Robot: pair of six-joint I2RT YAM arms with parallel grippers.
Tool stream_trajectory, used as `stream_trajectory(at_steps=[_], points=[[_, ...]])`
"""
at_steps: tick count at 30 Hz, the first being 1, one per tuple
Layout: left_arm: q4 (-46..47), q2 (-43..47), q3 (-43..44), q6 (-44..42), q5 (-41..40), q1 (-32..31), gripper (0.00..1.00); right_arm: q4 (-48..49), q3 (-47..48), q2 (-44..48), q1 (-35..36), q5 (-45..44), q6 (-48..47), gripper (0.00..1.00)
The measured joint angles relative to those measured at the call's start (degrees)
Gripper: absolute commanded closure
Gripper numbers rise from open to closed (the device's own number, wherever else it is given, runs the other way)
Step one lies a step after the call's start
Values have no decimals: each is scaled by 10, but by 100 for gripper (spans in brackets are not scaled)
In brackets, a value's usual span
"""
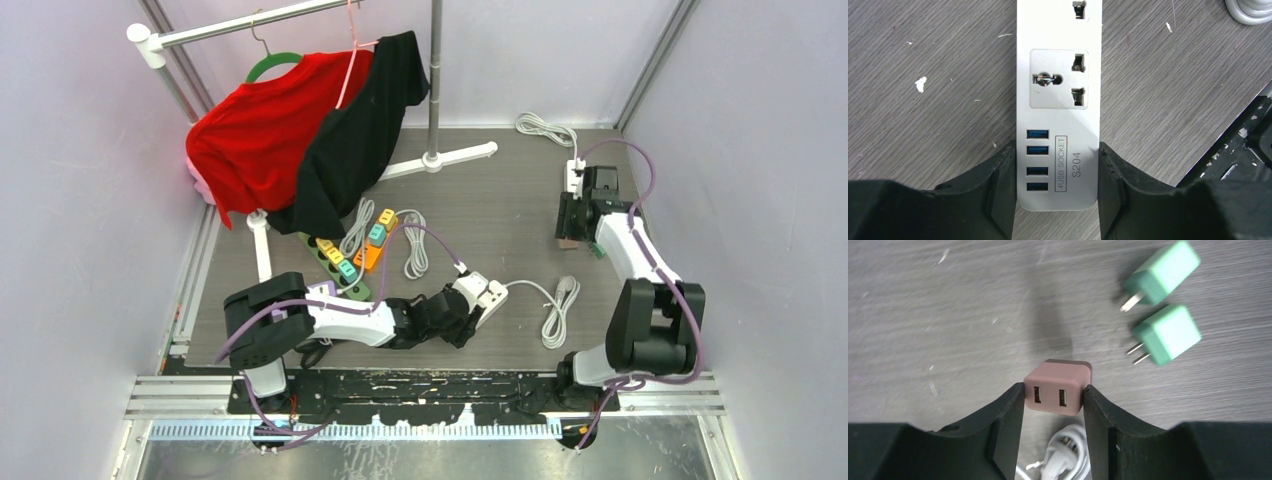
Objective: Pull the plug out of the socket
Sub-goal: Place the plug at the center of the board.
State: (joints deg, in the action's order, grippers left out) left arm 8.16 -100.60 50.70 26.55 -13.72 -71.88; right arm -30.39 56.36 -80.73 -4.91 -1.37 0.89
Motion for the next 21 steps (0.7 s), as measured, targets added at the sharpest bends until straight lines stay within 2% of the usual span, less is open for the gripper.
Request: stream_trajectory(at_steps=[6,13,21], points=[[0,0,0,-10,6,0,100,31,46,-83,-44,-25,-8,69],[0,0,0,-16,9,0,100,34,46,-97,-52,-25,-25,45],[-1,0,1,-16,9,0,100,34,46,-97,-61,-3,-39,42]])
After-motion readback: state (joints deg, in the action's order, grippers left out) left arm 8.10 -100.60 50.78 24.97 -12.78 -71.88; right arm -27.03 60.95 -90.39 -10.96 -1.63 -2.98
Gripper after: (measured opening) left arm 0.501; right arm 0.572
